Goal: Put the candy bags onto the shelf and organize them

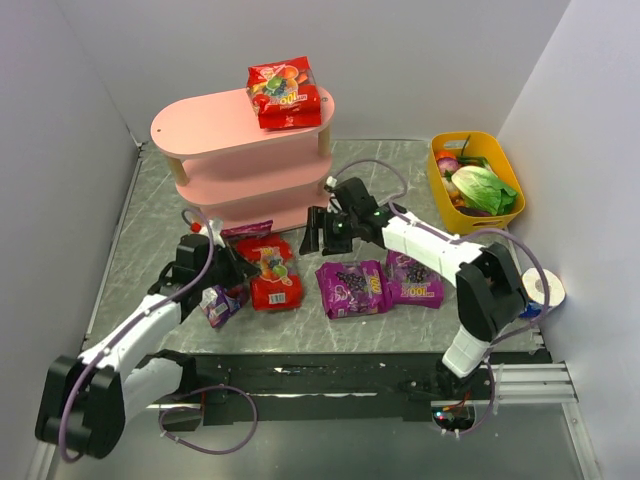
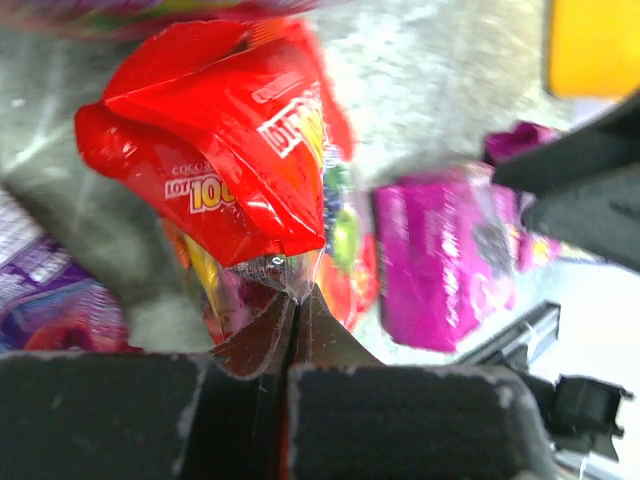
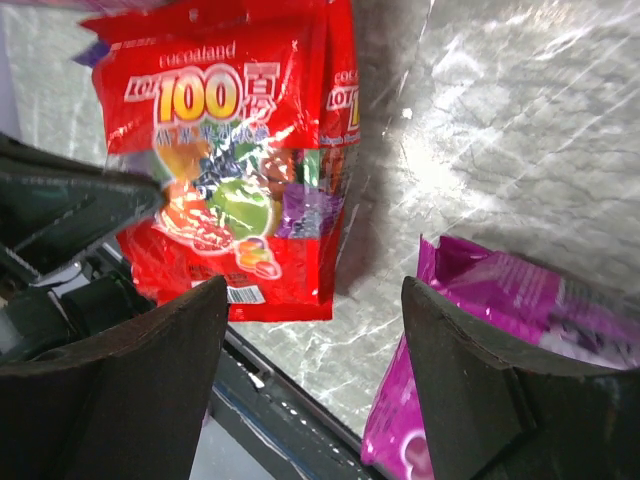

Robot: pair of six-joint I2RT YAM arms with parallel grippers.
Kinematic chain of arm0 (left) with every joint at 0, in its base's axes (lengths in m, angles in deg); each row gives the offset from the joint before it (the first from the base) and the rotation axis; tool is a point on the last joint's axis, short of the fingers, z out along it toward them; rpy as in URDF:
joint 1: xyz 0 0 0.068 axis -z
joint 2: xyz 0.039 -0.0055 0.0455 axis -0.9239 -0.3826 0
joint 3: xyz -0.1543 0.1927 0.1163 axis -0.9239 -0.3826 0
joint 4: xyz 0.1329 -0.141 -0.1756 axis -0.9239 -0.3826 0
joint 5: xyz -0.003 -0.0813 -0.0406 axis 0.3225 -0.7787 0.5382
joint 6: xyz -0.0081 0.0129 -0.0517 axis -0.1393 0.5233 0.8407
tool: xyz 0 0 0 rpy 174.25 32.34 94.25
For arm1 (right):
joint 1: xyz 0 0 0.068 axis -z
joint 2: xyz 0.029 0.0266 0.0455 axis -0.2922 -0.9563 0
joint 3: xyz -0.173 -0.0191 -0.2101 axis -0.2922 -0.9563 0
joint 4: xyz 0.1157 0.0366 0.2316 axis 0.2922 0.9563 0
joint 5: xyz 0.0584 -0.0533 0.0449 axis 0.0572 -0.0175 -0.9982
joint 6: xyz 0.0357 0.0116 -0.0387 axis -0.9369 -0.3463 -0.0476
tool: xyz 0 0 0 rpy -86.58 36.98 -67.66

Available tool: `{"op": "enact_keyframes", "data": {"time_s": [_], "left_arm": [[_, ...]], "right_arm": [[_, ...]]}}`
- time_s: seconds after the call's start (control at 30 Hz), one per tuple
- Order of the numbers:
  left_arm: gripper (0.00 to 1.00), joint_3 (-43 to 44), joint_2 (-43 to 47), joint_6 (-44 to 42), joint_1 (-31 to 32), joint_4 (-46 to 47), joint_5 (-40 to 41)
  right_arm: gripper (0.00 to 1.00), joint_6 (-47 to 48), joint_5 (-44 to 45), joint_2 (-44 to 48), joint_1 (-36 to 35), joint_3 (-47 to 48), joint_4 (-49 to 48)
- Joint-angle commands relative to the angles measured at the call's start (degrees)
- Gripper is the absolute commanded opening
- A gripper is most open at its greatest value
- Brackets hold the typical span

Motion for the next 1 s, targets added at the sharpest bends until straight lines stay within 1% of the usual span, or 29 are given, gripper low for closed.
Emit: {"op": "enact_keyframes", "data": {"time_s": [0.0,0.07,0.27,0.3,0.43,0.57,0.8,0.83,0.93,0.97], "left_arm": [[0.01,3.55,5.69,-2.8,0.23,2.63,-7.99],[0.01,4.52,7.36,-4.03,0.23,2.63,-10.88],[0.01,9.09,11.41,-8.34,0.22,-1.23,-18.71],[0.01,9.79,11.67,-8.95,0.23,-1.41,-22.46],[0.01,15.23,12.82,-10.89,0.23,-2.55,-29.25],[0.01,21.12,12.11,-11.24,0.23,-3.08,-33.57],[0.01,33.07,10.71,-13.52,0.23,-5.36,-32.7],[0.01,35.87,10.45,-13.79,0.23,-5.54,-32.44],[0.01,41.15,9.39,-14.76,0.23,-6.5,-28.67],[0.01,42.22,9.21,-14.76,0.23,-6.68,-25.17]], "right_arm": [[0.78,-1.29,3.61,6.24,0.63,0.54,1.53],[0.78,-1.82,4.49,7.99,1.16,0.37,1.71],[0.79,-4.37,7.31,12.38,3.35,-1.04,2.42],[0.79,-4.98,7.48,12.92,3.7,-1.56,2.42],[0.79,-5.87,8.27,15.11,5.64,-2.71,2.77],[0.79,-6.66,8.98,17.22,7.48,-3.76,3.29],[0.8,-6.75,9.77,19.6,9.33,-4.73,3.91],[0.8,-6.66,9.94,19.86,9.59,-4.73,4.08],[0.8,-6.66,9.86,20.3,10.03,-5.08,4.09],[0.8,-6.66,9.86,20.3,10.12,-5.26,4.08]]}}
